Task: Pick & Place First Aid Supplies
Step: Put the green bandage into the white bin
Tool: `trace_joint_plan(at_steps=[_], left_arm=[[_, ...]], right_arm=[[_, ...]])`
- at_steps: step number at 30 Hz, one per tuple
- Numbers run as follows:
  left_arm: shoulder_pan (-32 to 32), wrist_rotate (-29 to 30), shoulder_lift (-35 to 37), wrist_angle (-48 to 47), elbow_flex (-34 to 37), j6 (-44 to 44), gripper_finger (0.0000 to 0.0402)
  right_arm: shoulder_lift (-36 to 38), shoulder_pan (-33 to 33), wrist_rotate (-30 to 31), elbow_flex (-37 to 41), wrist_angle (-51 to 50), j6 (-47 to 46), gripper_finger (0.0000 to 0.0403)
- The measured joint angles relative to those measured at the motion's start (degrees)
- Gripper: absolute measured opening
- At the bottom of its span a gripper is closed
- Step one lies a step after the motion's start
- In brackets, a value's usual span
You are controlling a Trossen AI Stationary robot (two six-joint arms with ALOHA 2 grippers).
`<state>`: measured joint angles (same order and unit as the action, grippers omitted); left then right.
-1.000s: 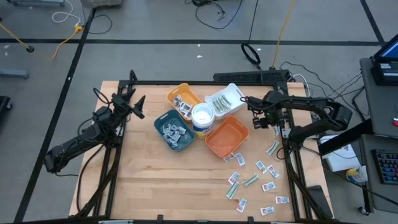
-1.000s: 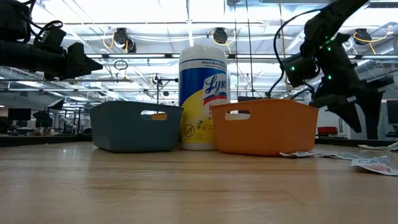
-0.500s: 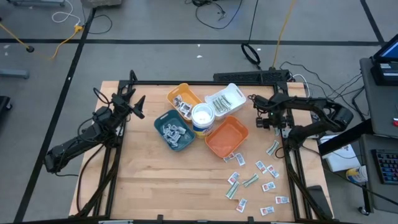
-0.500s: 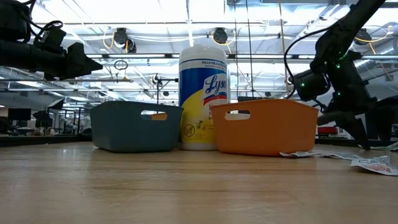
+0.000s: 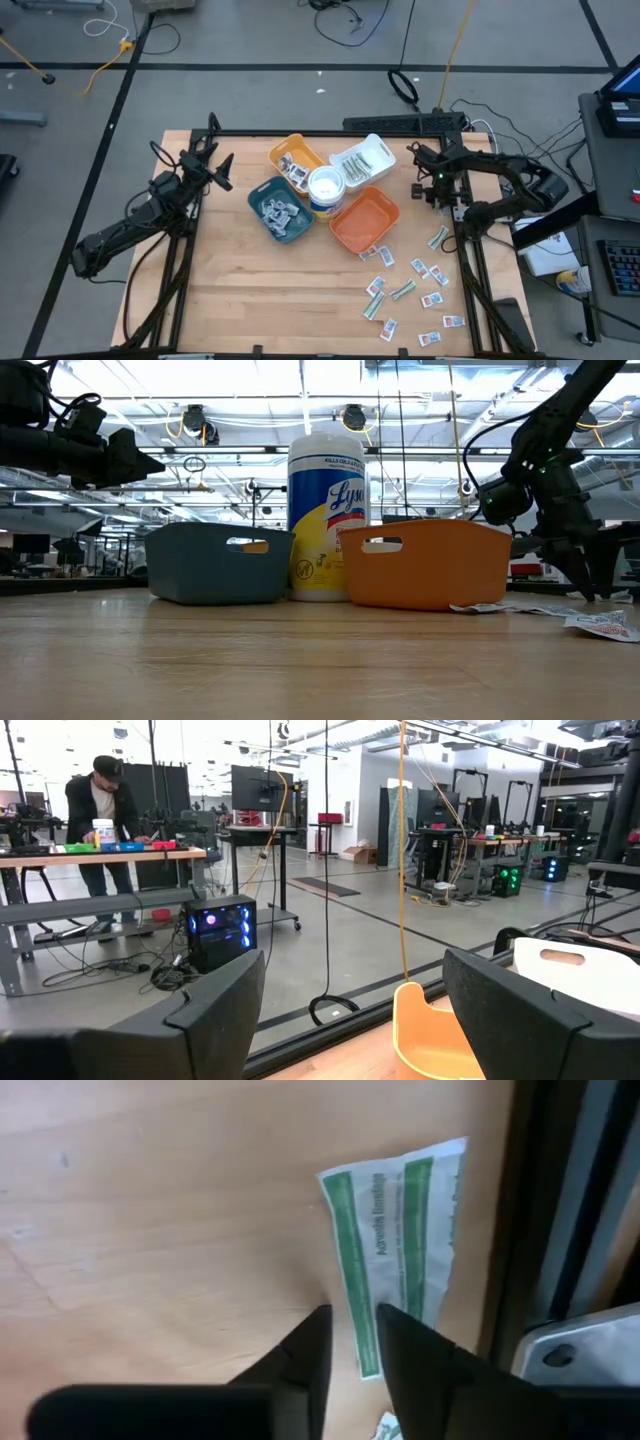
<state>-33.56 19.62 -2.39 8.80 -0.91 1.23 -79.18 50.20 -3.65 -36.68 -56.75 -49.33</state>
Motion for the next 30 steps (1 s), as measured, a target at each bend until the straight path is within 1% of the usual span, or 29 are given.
trace_joint_plan(at_steps=[3, 6, 7, 12, 15, 21, 27, 30], left_arm=[[0.0, 0.0, 0.0, 0.0, 0.0, 0.0, 0.0308], [0.0, 0.0, 0.0, 0.0, 0.0, 0.0, 0.0308], [0.0, 0.0, 0.0, 0.0, 0.0, 0.0, 0.0308], [0.0, 0.0, 0.0, 0.0, 0.0, 0.0, 0.0308], [0.0, 0.0, 0.0, 0.0, 0.0, 0.0, 0.0308], [0.0, 0.0, 0.0, 0.0, 0.0, 0.0, 0.0308], [0.0, 0.0, 0.0, 0.0, 0.0, 0.0, 0.0308], [0.0, 0.0, 0.0, 0.0, 0.0, 0.0, 0.0308]], right_arm=[[0.0, 0.8, -3.9, 0.1, 2.3, 0.1, 0.0048], [-0.1, 0.5, -4.5, 0.1, 3.0, 0.1, 0.0013], [-0.1, 0.4, -4.5, 0.1, 3.0, 0.2, 0.0007], [-0.2, 0.3, -5.7, 0.1, 2.4, 0.6, 0.0002], [-0.2, 0.1, -6.2, -1.0, 0.2, 1.0, 0.0001], [-0.1, -2.6, -5.1, -9.6, -7.0, 2.0, 0.0001], [-0.1, -5.4, 1.7, -20.8, -19.1, 3.0, 0.0], [0.0, -6.4, 3.9, -25.6, -24.1, 3.6, 0.0]])
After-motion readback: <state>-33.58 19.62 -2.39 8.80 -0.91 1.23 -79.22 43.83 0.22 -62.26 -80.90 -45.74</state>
